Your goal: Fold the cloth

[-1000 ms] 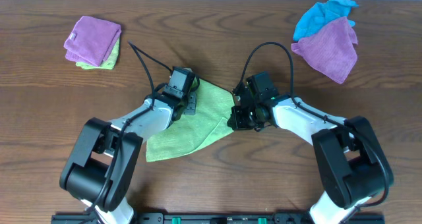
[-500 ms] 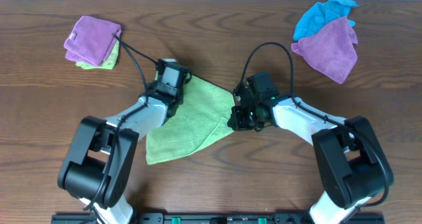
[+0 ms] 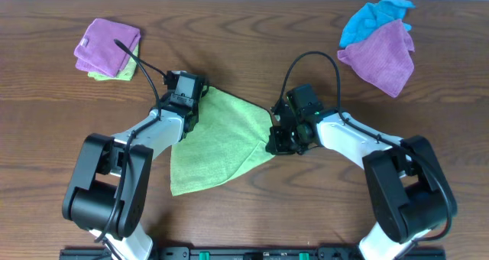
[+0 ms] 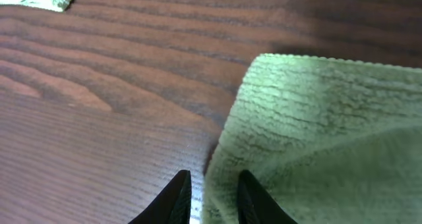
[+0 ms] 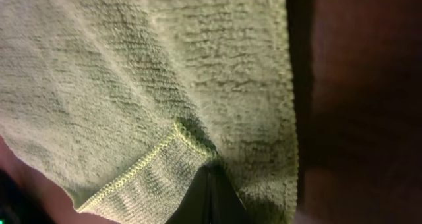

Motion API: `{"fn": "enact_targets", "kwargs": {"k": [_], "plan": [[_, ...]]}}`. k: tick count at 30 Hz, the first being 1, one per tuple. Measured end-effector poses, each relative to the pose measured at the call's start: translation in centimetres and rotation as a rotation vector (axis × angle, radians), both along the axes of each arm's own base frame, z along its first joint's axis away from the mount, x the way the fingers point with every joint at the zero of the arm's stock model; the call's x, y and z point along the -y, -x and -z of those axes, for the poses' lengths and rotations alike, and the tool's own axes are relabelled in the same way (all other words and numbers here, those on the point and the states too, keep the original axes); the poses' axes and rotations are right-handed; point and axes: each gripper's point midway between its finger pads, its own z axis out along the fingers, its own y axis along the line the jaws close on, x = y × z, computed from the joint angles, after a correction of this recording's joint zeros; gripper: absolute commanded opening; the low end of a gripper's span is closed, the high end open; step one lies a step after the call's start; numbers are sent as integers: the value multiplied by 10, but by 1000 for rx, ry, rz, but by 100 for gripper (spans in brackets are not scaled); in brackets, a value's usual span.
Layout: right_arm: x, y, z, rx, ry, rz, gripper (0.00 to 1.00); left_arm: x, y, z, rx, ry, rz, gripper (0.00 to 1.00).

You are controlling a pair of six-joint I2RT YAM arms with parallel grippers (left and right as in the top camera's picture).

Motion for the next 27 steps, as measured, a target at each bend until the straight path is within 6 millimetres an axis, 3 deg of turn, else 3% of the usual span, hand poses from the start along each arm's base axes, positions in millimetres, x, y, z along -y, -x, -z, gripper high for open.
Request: {"fn": "enact_targets", "kwargs": {"k": [4, 8, 12, 16, 18, 23, 27], "plan": [[8, 15, -1, -56, 34, 2, 2, 0, -1, -15, 28, 6, -3, 30], [23, 31, -5, -74, 97, 11, 2, 4, -7, -56, 128, 49, 1, 30], [25, 17, -38, 66, 81, 25, 2, 22, -9, -85, 188, 164, 58, 27], [18, -7, -83, 266, 15, 39, 1, 51, -5, -83, 152, 308, 148, 27], [16, -19, -96, 340, -1, 48, 1, 62, -4, -82, 143, 365, 178, 28], [14, -31, -92, 377, 5, 56, 2, 81, -1, -61, 79, 432, 219, 26], [15, -40, -75, 373, 34, 60, 1, 92, 2, -34, 18, 452, 239, 25]]}}
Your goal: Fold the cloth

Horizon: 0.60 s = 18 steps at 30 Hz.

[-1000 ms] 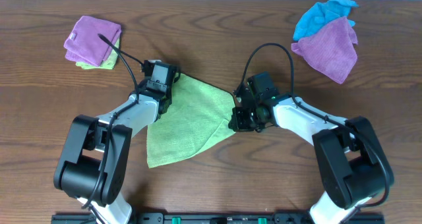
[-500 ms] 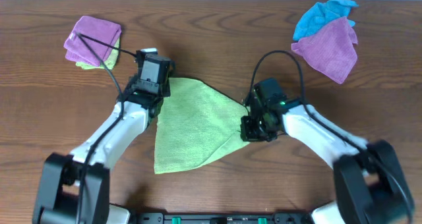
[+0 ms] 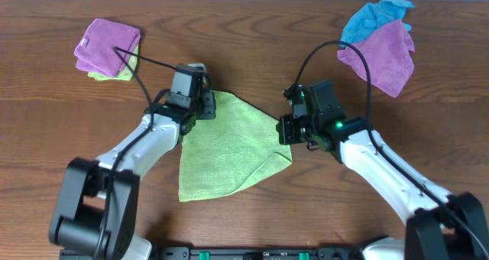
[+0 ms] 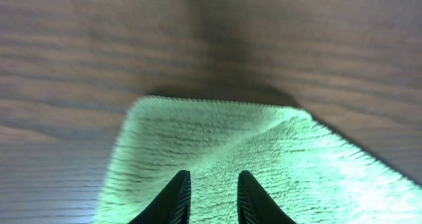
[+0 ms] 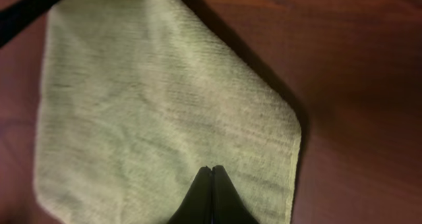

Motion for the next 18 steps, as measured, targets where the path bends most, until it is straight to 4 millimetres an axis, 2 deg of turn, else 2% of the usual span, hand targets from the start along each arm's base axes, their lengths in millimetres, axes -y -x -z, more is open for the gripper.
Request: {"fn": "enact_targets", "kwargs": {"k": [7, 11, 18], "plan": [[-5, -19, 36, 0, 19, 6, 2, 5, -13, 9, 35, 9, 0, 24], [-8, -29, 43, 24, 14, 9, 2, 4, -15, 21, 26, 1, -4, 24], [-16, -24, 61, -1, 32, -13, 2, 2, -14, 37, -2, -17, -9, 22]]}}
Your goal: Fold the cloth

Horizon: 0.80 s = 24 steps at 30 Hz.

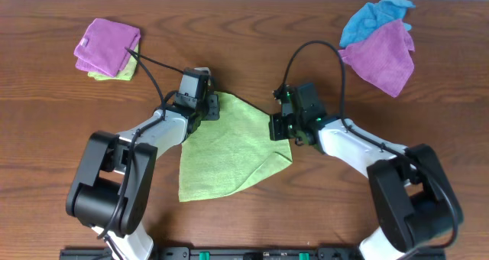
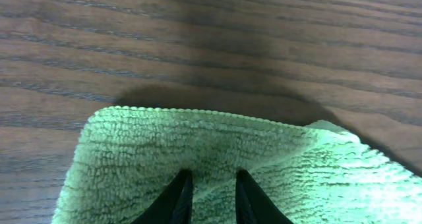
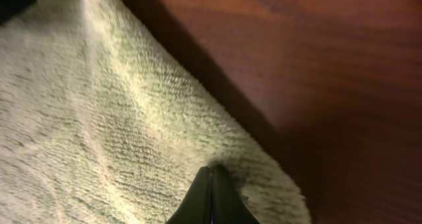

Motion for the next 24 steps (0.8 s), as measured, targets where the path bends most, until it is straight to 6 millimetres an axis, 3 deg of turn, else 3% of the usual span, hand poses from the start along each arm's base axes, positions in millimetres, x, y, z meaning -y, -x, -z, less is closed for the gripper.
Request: {"fn": "enact_targets", "kwargs": {"k": [9, 24], "plan": [[-2, 13, 11, -65, 51, -14, 2, -19, 6, 9, -41, -96, -71, 18], [2, 44, 13, -235, 64, 22, 2, -39, 41, 12, -216, -128, -239, 16]]}}
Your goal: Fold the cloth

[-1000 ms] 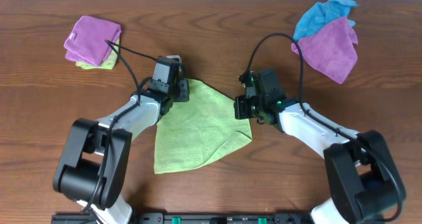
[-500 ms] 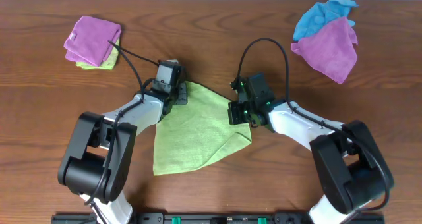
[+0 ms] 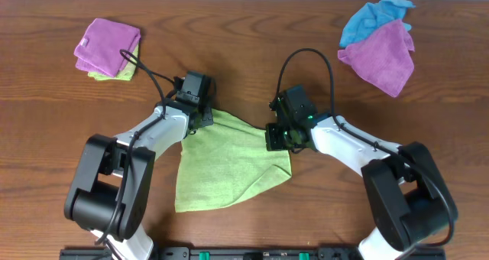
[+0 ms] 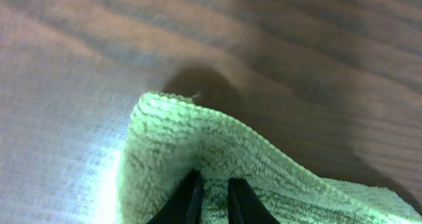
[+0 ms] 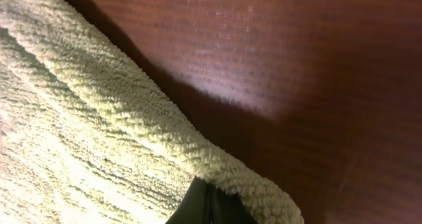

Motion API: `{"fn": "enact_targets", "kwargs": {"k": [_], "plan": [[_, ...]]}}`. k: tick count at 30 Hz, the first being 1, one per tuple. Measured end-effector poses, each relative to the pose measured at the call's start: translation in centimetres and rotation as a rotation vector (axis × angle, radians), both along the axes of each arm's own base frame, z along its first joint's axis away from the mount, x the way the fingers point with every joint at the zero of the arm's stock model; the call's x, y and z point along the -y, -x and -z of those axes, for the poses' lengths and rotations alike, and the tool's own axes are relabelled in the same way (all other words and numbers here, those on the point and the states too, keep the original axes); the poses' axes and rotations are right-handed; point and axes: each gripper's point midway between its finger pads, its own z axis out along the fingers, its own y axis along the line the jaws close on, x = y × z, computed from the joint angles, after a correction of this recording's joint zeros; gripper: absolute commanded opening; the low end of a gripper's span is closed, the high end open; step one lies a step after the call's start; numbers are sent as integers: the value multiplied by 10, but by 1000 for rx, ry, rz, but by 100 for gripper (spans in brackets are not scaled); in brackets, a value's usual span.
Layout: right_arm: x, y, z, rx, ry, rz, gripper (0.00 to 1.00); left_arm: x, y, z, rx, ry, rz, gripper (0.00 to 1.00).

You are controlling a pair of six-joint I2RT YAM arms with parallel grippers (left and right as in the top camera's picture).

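The green cloth (image 3: 229, 157) lies partly spread in the middle of the table, with its far edge raised between my two grippers. My left gripper (image 3: 200, 119) is at the cloth's far left corner. In the left wrist view its fingers (image 4: 193, 201) stand narrow with a ridge of green cloth (image 4: 198, 135) pinched between them. My right gripper (image 3: 276, 138) is at the far right corner. In the right wrist view it (image 5: 210, 204) is shut under the cloth's rolled edge (image 5: 151, 138), which laps over the tips.
A folded purple cloth (image 3: 109, 44) sits on a folded green one (image 3: 103, 74) at the far left. A blue cloth (image 3: 374, 17) and a loose purple cloth (image 3: 382, 57) lie at the far right. Bare wooden table (image 3: 244, 46) shows beyond the grippers.
My left jaws were open over the cloth's far corner and are now shut on it. Both grippers and the cloth's far edge have shifted a little toward the near side.
My left gripper was open beside the cloth's left edge, and the right was shut at the right corner. Then both were farther back, the left open above the far corner. Then the left was down on that corner. Now both pinch the far edge.
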Motion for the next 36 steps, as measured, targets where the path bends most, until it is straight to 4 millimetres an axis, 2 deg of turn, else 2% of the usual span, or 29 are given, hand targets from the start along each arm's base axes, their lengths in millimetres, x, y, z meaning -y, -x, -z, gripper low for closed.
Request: {"fn": "enact_targets", "kwargs": {"k": [4, 8, 16, 22, 24, 28, 30, 33, 36], "plan": [[0, 9, 0, -43, -3, 4, 2, -3, 8, 0, -34, 9, -57, 17], [-5, 19, 0, -95, -35, 3, 2, -2, 7, 0, -28, 23, -85, 20], [-30, 39, 0, -96, -46, -84, 2, -1, 6, -1, -20, 42, -125, 21], [-28, 36, 1, -55, 22, -52, 1, 0, 6, -1, -21, 48, -128, 21], [-18, 24, 0, -22, 67, 7, 1, 0, 6, -1, -22, 51, -128, 21], [15, -13, -2, 57, 159, 140, 1, 1, 5, -1, -19, 57, -127, 21], [47, -33, -3, 78, 231, 238, 2, 4, 1, -2, -1, 79, -124, 21], [77, -47, -3, 89, 297, 314, 2, 6, -4, -3, 14, 98, -121, 21], [88, -56, -6, 100, 325, 346, 2, 10, -9, -4, 26, 113, -110, 22]]}}
